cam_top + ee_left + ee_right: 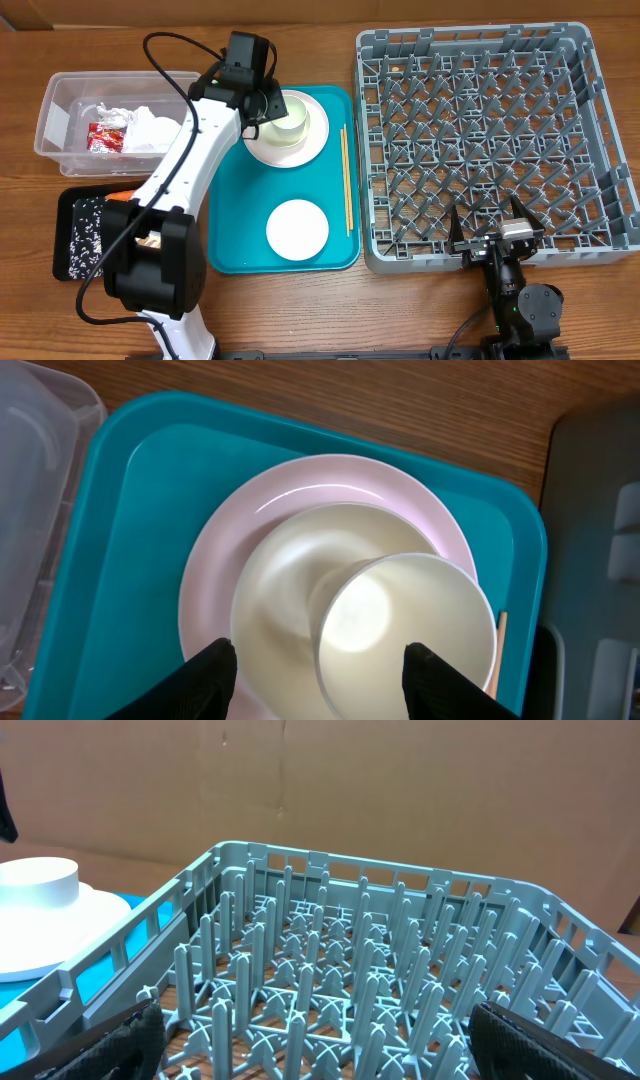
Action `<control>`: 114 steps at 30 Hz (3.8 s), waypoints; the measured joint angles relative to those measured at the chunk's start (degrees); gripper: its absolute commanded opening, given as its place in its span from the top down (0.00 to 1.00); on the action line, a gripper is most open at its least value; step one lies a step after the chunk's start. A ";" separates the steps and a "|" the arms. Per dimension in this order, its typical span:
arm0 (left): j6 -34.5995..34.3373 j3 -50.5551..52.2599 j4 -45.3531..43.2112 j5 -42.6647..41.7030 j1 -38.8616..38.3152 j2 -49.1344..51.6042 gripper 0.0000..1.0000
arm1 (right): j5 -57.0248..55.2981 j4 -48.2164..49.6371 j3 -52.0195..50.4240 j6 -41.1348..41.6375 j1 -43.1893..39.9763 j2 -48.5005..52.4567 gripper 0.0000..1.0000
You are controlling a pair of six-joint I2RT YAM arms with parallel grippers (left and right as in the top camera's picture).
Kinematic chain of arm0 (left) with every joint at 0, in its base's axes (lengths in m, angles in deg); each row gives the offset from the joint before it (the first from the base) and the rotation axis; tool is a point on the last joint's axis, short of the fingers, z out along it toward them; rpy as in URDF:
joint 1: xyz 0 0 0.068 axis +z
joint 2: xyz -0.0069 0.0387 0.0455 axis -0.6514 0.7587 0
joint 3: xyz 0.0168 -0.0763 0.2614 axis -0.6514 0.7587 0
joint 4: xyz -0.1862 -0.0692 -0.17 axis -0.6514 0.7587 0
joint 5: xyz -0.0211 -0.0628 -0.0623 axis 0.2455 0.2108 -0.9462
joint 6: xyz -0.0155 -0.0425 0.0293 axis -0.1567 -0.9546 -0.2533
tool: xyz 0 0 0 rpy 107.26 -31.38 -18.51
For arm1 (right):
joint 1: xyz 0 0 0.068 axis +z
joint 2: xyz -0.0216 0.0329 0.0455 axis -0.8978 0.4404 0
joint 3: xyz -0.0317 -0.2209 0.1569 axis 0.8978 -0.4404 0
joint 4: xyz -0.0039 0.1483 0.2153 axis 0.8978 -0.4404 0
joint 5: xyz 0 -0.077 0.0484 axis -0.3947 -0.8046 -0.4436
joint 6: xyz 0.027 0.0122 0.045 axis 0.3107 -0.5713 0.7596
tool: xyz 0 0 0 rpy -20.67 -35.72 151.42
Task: Sort waste into correct bins and load items into the dishwasher
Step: 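Move the left gripper to the white cup and grasp its rim, then lift the white cup and hold it out toward the dish rack, then grasp the white cup with the right gripper from the left gripper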
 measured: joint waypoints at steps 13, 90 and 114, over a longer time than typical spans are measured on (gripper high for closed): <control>2.23 0.00 0.13 -4.90 0.98 3.58 0.48 | 0.02 0.04 0.00 -0.02 0.00 0.00 0.00; 58.62 -28.11 56.15 -76.74 9.81 7.85 0.96 | 29.20 -11.89 28.20 30.49 0.00 12.94 0.00; 59.95 -28.11 56.13 -77.40 -0.70 7.85 0.96 | 71.89 18.16 40.48 33.83 -0.04 64.08 0.00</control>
